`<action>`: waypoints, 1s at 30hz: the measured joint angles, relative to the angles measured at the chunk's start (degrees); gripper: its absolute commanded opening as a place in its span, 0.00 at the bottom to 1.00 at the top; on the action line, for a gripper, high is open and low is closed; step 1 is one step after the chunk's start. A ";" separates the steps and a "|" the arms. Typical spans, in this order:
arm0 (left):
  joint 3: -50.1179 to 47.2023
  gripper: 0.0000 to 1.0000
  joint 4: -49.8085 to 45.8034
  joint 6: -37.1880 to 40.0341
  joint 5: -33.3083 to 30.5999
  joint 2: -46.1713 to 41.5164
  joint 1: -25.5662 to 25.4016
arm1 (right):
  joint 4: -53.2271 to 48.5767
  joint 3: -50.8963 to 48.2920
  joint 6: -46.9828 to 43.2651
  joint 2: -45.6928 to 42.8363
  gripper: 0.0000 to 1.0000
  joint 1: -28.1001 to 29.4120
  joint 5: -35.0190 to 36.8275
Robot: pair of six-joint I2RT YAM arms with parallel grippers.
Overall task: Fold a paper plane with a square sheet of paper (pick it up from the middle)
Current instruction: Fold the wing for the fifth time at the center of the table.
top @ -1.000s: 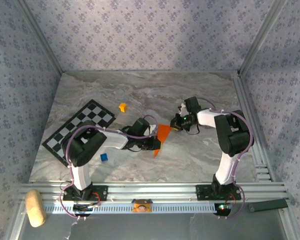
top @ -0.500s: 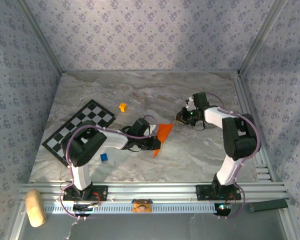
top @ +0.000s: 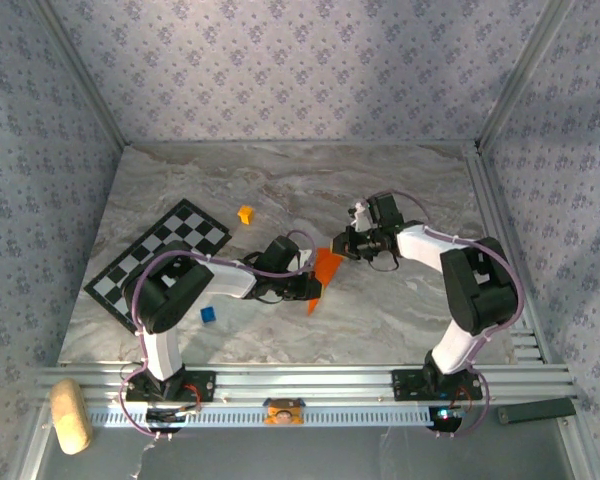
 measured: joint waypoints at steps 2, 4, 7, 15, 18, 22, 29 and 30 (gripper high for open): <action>0.00 0.00 0.02 -0.26 -0.02 0.00 0.02 | -0.02 -0.11 0.00 1.07 0.07 -0.13 -0.02; -0.02 0.00 0.04 -0.37 -0.02 0.00 0.02 | 0.00 -0.13 0.00 1.95 0.07 -0.15 -0.02; -0.04 0.00 0.07 -0.37 -0.02 0.00 0.00 | -0.02 -0.11 0.02 3.26 0.05 -0.15 -0.09; 0.02 0.00 0.00 -0.42 -0.09 -0.11 -0.11 | -1.46 -0.15 -0.04 7.21 0.02 -1.18 1.79; -0.48 0.00 -0.02 -1.31 -2.16 -1.27 -0.90 | -1.07 -0.37 -0.13 7.39 0.02 -1.57 0.87; -0.94 0.00 -3.50 -2.32 -3.67 -3.93 -1.77 | -1.05 -0.46 -0.26 7.41 0.02 -1.73 0.68; 6.10 0.03 -6.91 -2.54 -4.72 -3.72 -1.81 | -1.01 -0.48 -0.39 7.41 0.02 -1.95 0.68; 7.48 0.03 -6.73 -2.56 -4.79 -2.89 -1.79 | -0.98 -0.48 -0.39 7.41 0.02 -1.95 0.68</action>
